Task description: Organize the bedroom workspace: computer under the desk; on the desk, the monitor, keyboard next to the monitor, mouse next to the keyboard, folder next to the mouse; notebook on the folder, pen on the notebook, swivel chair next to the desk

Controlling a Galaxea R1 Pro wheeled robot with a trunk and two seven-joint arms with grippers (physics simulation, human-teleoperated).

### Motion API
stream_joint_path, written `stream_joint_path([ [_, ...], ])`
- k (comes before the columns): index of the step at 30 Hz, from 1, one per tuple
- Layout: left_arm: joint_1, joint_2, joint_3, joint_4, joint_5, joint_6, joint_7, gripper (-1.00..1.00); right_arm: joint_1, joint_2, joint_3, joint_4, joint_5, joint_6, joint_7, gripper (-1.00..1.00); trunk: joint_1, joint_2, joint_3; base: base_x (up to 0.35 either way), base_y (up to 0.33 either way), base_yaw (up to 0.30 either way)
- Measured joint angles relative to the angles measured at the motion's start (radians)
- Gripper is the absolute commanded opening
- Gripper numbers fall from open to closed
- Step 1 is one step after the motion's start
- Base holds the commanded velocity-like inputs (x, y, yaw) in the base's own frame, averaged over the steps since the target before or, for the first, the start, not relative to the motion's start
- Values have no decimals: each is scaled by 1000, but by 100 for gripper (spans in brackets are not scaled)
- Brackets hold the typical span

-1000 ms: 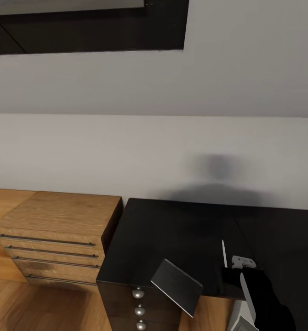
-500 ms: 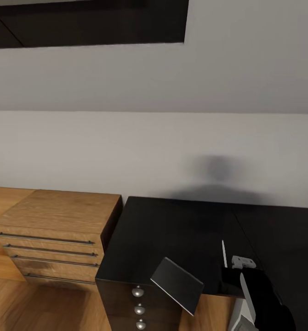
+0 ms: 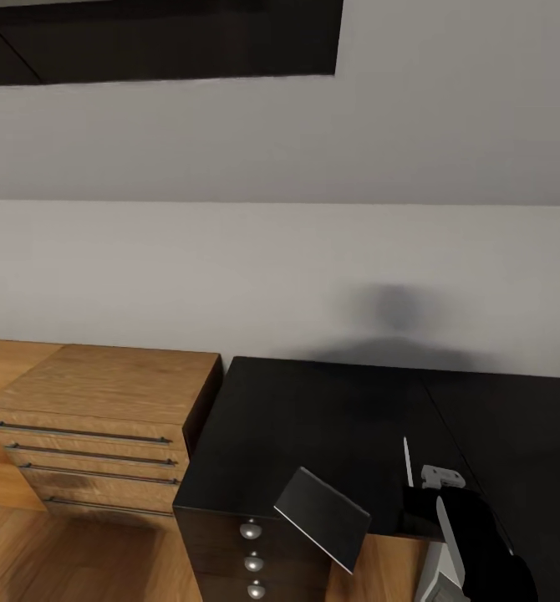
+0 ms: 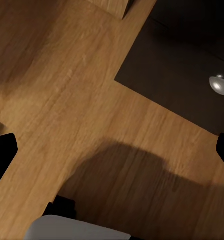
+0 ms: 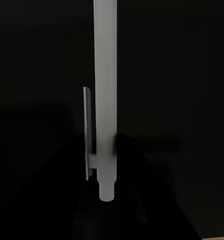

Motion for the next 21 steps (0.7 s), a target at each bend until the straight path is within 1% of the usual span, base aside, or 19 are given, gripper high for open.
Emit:
stream_joint_path([
  [21, 0, 1, 0, 0, 0, 0, -1, 100, 0, 1, 0, -2, 0, 0, 0, -100, 0, 0, 0, 0, 0, 0],
])
